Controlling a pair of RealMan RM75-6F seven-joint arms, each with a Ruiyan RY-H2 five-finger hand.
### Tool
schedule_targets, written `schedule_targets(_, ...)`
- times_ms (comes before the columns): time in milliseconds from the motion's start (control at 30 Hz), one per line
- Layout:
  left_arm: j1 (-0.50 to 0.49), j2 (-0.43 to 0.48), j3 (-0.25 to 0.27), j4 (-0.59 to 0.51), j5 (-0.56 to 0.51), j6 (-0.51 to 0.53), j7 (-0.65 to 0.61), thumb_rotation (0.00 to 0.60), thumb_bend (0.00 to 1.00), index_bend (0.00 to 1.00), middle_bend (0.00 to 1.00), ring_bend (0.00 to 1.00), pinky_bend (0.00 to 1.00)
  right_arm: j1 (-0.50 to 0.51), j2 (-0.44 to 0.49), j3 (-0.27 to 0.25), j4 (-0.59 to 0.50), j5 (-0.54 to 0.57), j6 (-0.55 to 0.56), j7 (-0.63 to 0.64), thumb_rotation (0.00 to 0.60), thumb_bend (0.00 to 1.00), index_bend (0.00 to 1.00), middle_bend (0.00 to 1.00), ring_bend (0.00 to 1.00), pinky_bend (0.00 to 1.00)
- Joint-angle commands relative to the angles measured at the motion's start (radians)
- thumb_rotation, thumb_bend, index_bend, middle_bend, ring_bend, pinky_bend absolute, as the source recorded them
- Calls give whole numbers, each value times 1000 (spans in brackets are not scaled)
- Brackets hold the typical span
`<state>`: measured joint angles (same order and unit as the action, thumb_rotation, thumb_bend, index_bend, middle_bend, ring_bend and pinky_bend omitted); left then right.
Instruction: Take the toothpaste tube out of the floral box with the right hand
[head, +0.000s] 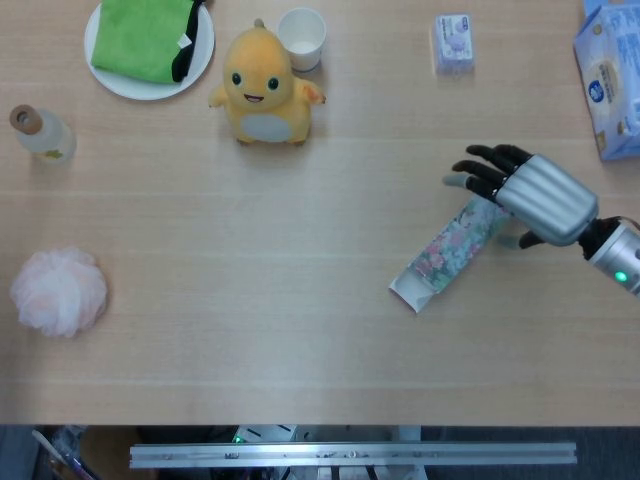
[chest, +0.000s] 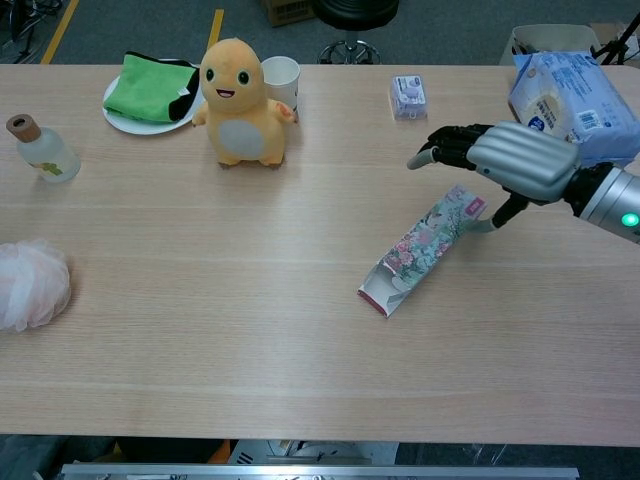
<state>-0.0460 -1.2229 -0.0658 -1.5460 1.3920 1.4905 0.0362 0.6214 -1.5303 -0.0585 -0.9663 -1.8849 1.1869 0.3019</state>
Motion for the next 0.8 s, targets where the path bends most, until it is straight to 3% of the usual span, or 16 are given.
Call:
schedule_targets(33,0,0,-1,1,-2,-3,-3,600,171,364,256,178,278,19,-21,-26,25,-18,8,24,600,0,190,202,112,238)
schedule_targets(467,-3,-6,-1,23,-6,-21,-29,600,171,365,256,178,278,71,-49,-88,63,-42,-18,19,600,0,190,202,112,238)
schedule_targets(800,4,-11,1,38,-13,-24,-50,600,171,365,258,178,278,100,-137,-122,196,-58,-15,41,600,0,190,202,112,216)
